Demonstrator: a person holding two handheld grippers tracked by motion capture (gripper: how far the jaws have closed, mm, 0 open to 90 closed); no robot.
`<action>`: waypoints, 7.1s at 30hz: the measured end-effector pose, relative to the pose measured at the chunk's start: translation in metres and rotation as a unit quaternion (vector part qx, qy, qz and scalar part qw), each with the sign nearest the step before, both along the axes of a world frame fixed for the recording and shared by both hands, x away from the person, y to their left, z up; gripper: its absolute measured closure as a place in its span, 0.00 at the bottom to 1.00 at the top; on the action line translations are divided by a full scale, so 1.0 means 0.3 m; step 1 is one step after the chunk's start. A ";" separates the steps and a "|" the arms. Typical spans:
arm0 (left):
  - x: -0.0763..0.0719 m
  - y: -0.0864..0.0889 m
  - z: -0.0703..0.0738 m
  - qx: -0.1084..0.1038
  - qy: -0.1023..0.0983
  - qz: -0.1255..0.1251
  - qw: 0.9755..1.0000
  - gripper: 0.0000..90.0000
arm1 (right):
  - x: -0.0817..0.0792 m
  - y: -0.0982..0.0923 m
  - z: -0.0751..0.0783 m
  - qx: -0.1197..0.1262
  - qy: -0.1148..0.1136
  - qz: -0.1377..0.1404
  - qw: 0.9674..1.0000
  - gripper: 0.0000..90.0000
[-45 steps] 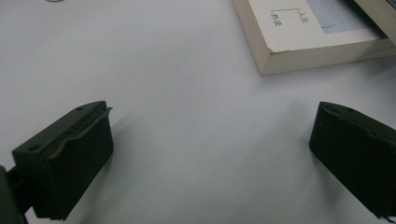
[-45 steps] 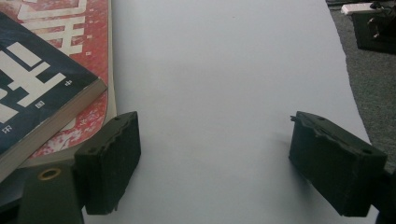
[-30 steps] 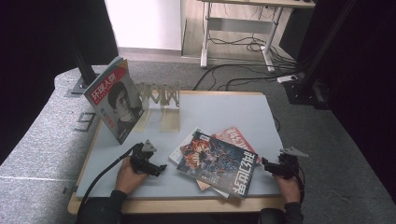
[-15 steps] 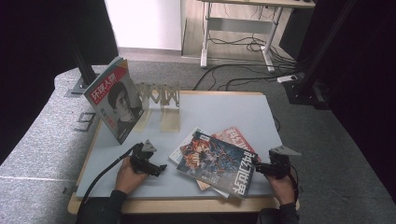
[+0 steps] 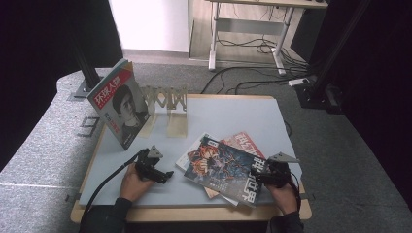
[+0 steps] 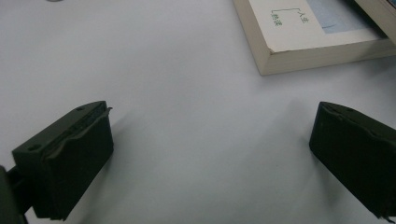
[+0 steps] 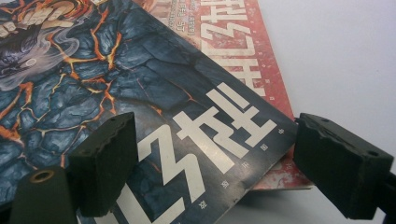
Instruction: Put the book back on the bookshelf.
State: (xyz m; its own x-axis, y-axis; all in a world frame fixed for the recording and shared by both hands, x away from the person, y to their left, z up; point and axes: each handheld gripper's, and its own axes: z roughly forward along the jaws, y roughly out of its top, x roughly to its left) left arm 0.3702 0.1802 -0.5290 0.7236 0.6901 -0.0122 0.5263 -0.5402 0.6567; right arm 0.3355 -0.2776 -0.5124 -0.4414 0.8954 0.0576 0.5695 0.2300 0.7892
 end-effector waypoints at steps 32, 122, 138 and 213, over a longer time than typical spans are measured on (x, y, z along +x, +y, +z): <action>0.000 0.000 0.000 0.000 0.000 0.000 1.000 0.00 | 0.170 0.098 -0.005 0.005 0.004 0.038 0.999 0.11; 0.000 0.000 0.000 0.000 0.000 0.000 1.000 0.00 | -0.139 0.109 -0.008 -0.036 0.008 0.120 0.992 0.07; 0.000 0.000 0.000 0.001 0.000 0.000 1.000 0.00 | -0.118 0.100 -0.003 -0.042 -0.006 0.096 0.994 0.08; 0.183 -0.111 0.097 -0.033 0.039 -0.068 0.996 0.10 | 0.146 0.089 -0.016 -0.014 0.006 0.042 0.999 0.11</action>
